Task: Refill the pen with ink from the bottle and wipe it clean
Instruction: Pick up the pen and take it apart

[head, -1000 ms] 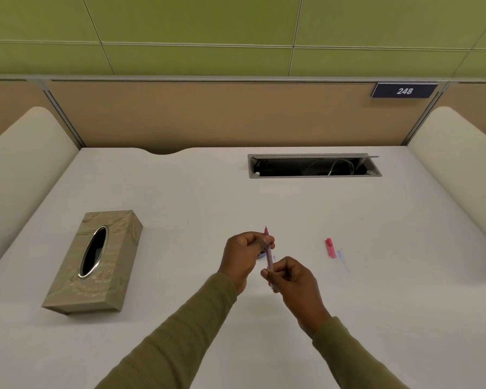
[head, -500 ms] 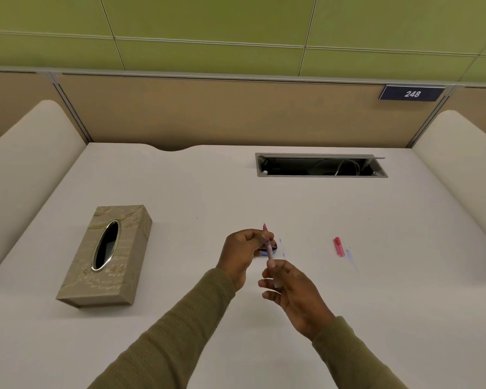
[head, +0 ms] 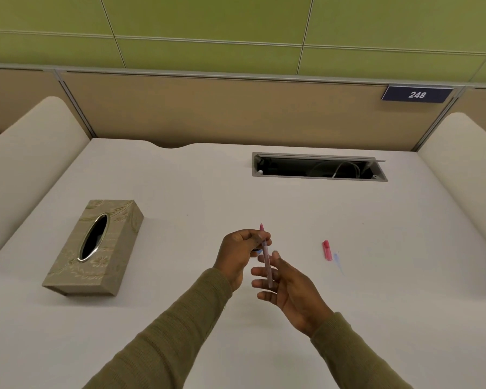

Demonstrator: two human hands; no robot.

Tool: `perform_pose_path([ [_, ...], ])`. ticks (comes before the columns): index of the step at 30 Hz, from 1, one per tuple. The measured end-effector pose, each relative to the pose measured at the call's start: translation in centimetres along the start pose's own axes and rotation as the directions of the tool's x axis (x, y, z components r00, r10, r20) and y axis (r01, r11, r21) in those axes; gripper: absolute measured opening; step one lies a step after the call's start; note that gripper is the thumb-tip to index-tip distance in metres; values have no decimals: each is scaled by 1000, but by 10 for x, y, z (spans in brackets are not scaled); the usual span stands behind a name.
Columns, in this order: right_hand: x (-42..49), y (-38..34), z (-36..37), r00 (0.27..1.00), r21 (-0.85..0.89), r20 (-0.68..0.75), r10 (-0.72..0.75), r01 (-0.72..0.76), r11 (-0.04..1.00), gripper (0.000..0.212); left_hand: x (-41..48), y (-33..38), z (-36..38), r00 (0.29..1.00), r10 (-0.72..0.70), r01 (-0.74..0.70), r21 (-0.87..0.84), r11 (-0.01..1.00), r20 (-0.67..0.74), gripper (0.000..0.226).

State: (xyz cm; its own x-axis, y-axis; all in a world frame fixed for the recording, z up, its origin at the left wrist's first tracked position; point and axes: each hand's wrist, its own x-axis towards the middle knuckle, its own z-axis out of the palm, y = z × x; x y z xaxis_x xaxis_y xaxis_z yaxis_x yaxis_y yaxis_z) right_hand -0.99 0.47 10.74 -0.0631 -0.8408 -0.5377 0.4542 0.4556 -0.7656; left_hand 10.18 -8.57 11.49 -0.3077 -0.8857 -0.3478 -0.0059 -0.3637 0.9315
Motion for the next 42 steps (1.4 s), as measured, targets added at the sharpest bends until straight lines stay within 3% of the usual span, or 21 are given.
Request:
perform_pose_path([
  [4,0,-5,-9,1000,-89,16,-17,18,996,29,-2,0,12,1000,-4,4,19,1000,-22,17],
  [10,-1,-9,-24,999,-31,37,32,-31,999,38,-3,0,28,998,0,1,17,1000,-61,17],
  [14,0,-12,-30,999,-83,34,8,-5,997,30,-2,-1,36,998,2,0,26,1000,-67,18],
  [19,0,-14,-40,999,-33,41,31,-29,999,36,0,-2,45,996,-3,4,4,1000,-92,17],
  [22,1,-14,-45,999,-76,49,11,-7,997,27,1,-4,49,994,-8,9,9,1000,-105,17],
  [28,2,-14,-54,998,-77,51,26,-22,997,36,4,-6,57,990,-16,19,21,1000,-139,17],
  [31,3,-15,-56,999,-103,51,18,-13,995,27,5,-7,60,989,-23,27,24,999,-143,15],
  [37,3,-15,-63,998,-61,57,36,-32,998,40,7,-6,66,989,-17,20,16,1000,-149,15],
  [40,6,-16,-64,999,-99,35,25,-22,995,27,8,-7,68,988,-19,24,32,999,-156,15],
  [42,7,-16,-66,999,-57,31,35,-33,998,29,9,-8,70,987,-22,27,33,999,-160,15],
])
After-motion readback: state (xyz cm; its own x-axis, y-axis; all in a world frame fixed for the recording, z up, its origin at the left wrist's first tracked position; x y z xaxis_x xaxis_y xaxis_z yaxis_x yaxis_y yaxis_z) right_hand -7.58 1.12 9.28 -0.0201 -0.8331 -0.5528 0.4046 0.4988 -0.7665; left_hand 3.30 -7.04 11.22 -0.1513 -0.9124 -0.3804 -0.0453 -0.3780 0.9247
